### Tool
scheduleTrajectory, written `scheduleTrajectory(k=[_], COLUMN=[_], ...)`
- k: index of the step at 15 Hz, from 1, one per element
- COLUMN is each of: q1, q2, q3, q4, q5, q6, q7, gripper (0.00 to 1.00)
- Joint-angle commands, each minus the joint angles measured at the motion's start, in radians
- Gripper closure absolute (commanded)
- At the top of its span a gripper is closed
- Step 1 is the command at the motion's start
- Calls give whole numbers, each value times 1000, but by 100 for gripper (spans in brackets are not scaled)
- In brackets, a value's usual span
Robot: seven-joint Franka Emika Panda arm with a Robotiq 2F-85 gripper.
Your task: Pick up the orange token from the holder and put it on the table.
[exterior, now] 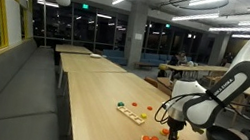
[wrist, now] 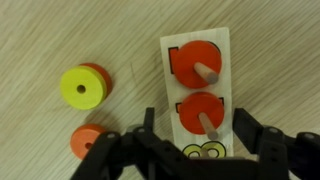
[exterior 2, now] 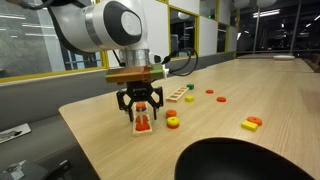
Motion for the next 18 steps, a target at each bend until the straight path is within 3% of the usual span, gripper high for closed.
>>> scheduleTrajectory(k=[1, 3, 7, 8, 9, 14, 15, 16, 18], q1=[-10, -11, -13, -13, -14, -18, -17, -17, -17], q2=[3, 2, -1, -1, 0, -1, -2, -2, -3], q3=[-3, -3, -4, -4, -5, -5, -5, -5, -5], q4=[1, 2, 2, 2, 2, 2, 2, 2, 2], q5=[-27, -27, -26, -28, -30, -37, -35, -32, -32], q6=[30, 31, 17, 12, 18, 23, 21, 22, 22], q7=[22, 20, 15, 10, 12, 15, 14, 13, 13], gripper=[49, 62, 62, 36, 62, 63, 13, 13, 0])
